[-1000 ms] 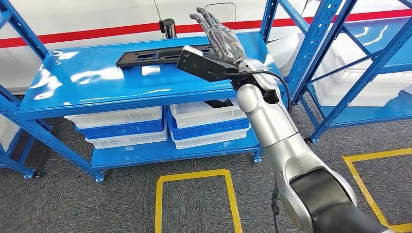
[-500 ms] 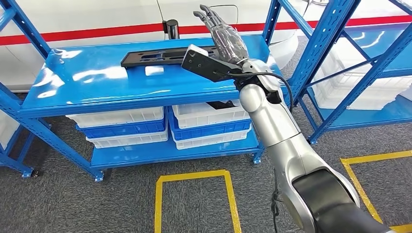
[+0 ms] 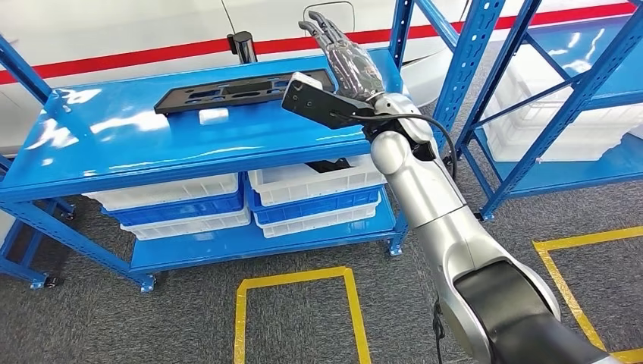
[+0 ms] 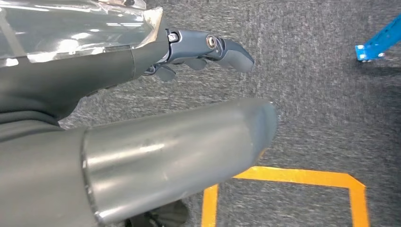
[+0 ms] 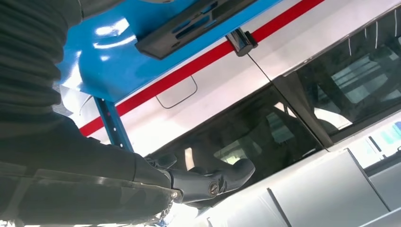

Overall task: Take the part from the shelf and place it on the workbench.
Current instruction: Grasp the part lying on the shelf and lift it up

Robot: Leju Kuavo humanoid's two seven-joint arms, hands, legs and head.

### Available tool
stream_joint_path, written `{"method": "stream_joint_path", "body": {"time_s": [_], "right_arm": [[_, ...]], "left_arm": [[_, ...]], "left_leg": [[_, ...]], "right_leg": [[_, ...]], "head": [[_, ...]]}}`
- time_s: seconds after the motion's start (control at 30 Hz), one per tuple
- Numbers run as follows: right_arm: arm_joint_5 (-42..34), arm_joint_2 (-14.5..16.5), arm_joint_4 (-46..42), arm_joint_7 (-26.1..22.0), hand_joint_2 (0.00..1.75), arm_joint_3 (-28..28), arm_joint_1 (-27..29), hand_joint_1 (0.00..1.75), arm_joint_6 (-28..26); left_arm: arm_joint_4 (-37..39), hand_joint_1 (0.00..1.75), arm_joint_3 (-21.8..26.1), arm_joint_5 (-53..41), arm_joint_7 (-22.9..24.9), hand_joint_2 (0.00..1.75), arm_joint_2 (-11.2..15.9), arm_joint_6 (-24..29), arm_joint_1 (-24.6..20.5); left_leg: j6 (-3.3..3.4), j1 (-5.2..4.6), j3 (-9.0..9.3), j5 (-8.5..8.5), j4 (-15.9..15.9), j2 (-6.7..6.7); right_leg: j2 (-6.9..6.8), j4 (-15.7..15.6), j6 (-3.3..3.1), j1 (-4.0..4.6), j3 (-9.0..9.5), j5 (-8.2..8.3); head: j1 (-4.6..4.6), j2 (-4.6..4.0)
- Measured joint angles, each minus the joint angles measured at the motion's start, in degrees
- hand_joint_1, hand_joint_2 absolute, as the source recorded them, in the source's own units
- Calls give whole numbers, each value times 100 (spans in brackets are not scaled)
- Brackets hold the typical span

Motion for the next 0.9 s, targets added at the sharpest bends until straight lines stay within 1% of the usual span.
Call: {"method": "stream_joint_path", "body": {"time_s": [0.03,0.07,0.1,0.13,0.17,0.2,0.23,0.27,0.3,0.33,0.4,0.43,0.47,0.5,0.53,0.57,0.6,0.63,0.67,0.7,0.73,0.77,0.8,0.87,0.9], "right_arm": [[0,6,16,-1,175,4,1,0,0],[0,9,33,-1,175,7,5,0,0],[0,11,48,-1,175,10,7,0,0],[0,19,57,-2,175,11,3,0,0],[0,29,63,-3,175,13,-7,0,0],[0,40,67,-4,175,14,-22,0,-1],[0,49,73,-7,175,18,-42,0,-1],[-1,54,81,-9,175,22,-60,0,-3],[-1,55,92,-12,175,26,-71,0,-4],[-1,56,101,-15,175,31,-83,0,-6],[-1,58,113,-22,175,37,-104,0,-10],[-2,59,116,-26,175,41,-129,0,-11],[-2,58,123,-28,175,46,-148,0,-13],[-2,56,133,-29,175,54,-163,0,-13],[-2,54,145,-29,175,61,-161,0,-13],[-2,50,160,-29,175,69,-146,0,-13],[-2,45,175,-29,175,77,-131,0,-13],[-2,40,186,-29,175,82,-124,0,-13],[-2,36,194,-29,175,87,-125,0,-13],[-3,28,204,-29,175,90,-133,0,-13],[-2,30,212,-30,175,96,-143,0,-13],[-1,31,222,-30,175,102,-149,0,-13],[-1,28,234,-29,175,104,-153,0,-14],[-1,37,248,-30,175,107,-159,0,-16],[-2,42,250,-32,175,104,-171,0,-18]], "left_arm": [[1,0,5,2,-9,0,0,-1,-3],[1,0,9,5,-21,0,0,-4,-3],[2,0,13,9,-42,0,-1,-7,-2],[1,0,15,19,-74,0,-1,-14,-4],[0,0,16,31,-110,0,3,-22,-7],[-3,0,19,41,-140,0,20,-28,-15],[-6,0,20,50,-166,0,27,-34,-24],[-10,0,21,55,-181,0,38,-33,-35],[-15,0,23,57,-192,0,48,-31,-46],[-19,0,25,60,-203,0,47,-30,-56],[-26,0,31,68,-220,0,50,-43,-75],[-27,0,34,73,-228,0,48,-54,-88],[-27,0,37,76,-234,0,40,-73,-98],[-27,0,38,78,-238,0,32,-88,-106],[-27,0,39,78,-239,0,22,-99,-111],[-27,0,39,79,-240,0,9,-108,-111],[-27,0,40,82,-240,0,-3,-108,-109],[-27,0,43,86,-240,0,-10,-108,-108],[-27,0,45,90,-241,0,-16,-109,-107],[-27,0,51,93,-243,0,-8,-110,-108],[-28,0,56,95,-248,0,-1,-112,-113],[-28,0,59,96,-261,0,6,-114,-119],[-29,0,63,100,-278,0,12,-119,-121],[-29,0,63,115,-333,0,5,-134,-120],[-29,0,64,127,-362,0,3,-147,-121]], "left_leg": [[24,-18,-252,-90,383,-11],[65,-41,-439,-79,606,-13],[126,-70,-520,53,603,-17],[214,-112,-471,302,344,-29],[333,-170,-342,590,-65,-58],[464,-214,-197,793,-439,-85],[578,-259,-60,916,-741,-107],[659,-295,22,942,-901,-118],[697,-313,65,909,-949,-111],[706,-335,113,912,-1023,-103],[659,-307,237,939,-1202,-68],[633,-281,309,953,-1291,-51],[596,-254,368,953,-1351,-36],[575,-243,398,935,-1368,-35],[541,-231,420,910,-1368,-31],[499,-215,445,879,-1366,-31],[456,-194,477,845,-1360,-32],[409,-166,516,802,-1343,-35],[359,-137,554,748,-1313,-37],[303,-115,580,687,-1275,-35],[247,-110,589,623,-1217,-31],[203,-115,584,576,-1177,-29],[171,-125,574,545,-1152,-24],[136,-116,562,496,-1123,-13],[120,-102,543,449,-1063,-8]], "right_leg": [[17,0,-30,32,22,-21],[35,0,-61,69,50,-43],[54,0,-94,108,87,-67],[74,-3,-128,150,132,-92],[94,-7,-156,186,178,-119],[110,-19,-175,206,213,-143],[127,-29,-180,214,233,-162],[139,-38,-169,208,237,-174],[147,-53,-152,189,232,-180],[154,-70,-130,191,237,-184],[115,-1,-100,202,203,-235],[85,174,-90,212,115,-301],[51,477,-83,200,-53,-404],[30,862,-69,178,-279,-521],[19,1236,-42,146,-517,-616],[8,1480,5,111,-704,-647],[-5,1507,81,70,-787,-574],[-25,1287,176,27,-746,-396],[-56,890,280,-20,-608,-158],[-92,519,347,-47,-460,30],[-115,214,364,-63,-332,156],[-127,68,331,-65,-263,202],[-124,57,266,-50,-252,181],[-84,65,156,-50,-248,159],[-66,68,117,-54,-235,143]], "head": [[0,0],[-1,0],[0,0],[1,0],[1,0],[7,0],[7,0],[3,0],[1,0],[-8,0],[-8,0],[-7,0],[-8,0],[-8,0],[-9,0],[-10,0],[-10,0],[-10,0],[-9,0],[-7,0],[-4,0],[-9,0],[-15,0],[-35,0],[-37,0]]}}
